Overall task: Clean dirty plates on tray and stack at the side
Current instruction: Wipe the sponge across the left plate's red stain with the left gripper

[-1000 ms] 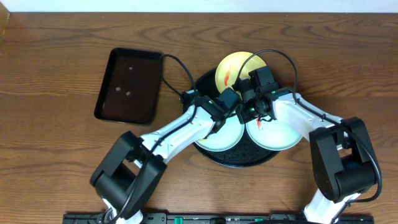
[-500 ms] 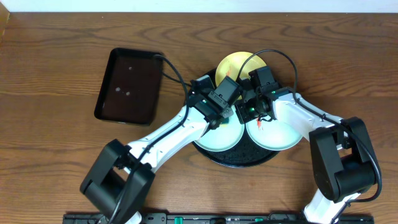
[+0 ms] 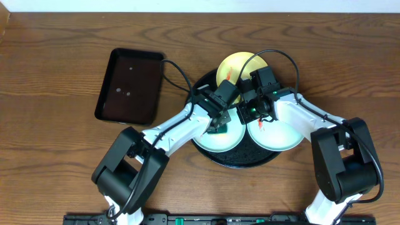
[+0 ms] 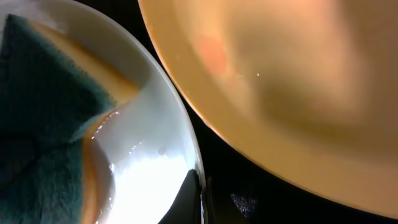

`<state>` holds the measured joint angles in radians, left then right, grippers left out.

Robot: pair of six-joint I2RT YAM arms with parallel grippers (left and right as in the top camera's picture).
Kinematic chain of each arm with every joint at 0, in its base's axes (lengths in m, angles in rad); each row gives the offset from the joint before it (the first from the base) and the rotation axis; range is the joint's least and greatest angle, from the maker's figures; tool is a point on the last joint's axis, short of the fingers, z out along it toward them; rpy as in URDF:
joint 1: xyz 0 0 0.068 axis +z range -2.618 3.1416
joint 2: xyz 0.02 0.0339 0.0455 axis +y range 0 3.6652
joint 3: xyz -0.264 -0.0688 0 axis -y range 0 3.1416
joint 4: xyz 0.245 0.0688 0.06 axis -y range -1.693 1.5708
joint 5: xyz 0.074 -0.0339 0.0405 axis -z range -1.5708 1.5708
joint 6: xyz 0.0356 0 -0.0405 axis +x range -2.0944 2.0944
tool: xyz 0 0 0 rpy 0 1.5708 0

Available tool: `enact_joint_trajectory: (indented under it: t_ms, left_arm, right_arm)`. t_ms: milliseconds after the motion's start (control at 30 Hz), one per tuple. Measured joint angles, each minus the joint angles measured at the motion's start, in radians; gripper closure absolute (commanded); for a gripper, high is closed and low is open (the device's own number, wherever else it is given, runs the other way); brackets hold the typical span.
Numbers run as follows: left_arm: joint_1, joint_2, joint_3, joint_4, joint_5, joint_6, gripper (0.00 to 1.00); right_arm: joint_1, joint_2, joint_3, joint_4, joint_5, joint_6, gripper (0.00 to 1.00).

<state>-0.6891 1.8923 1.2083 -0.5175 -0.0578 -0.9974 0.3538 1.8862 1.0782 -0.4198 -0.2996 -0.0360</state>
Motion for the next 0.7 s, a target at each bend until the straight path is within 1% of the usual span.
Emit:
enact_joint_trajectory:
  t_ms: [333,567,700]
  left_arm:
    - [0.008,0.019,0.024,-0.077,-0.029,-0.002,0.92]
    - [0.012,0.019,0.031,-0.176,-0.093,-0.074,0.92]
    - [0.03,0.016,0.032,-0.217,-0.099,-0.084,0.93]
  right_arm:
    - [0.0,0.0,0.0,0.0,-0.003,0.002,0.99]
    - [0.001,0.005,0.0,0.002,-0.031,0.002,0.99]
    - [0.001,0.005,0.0,0.001,-0.042,0.003,0.99]
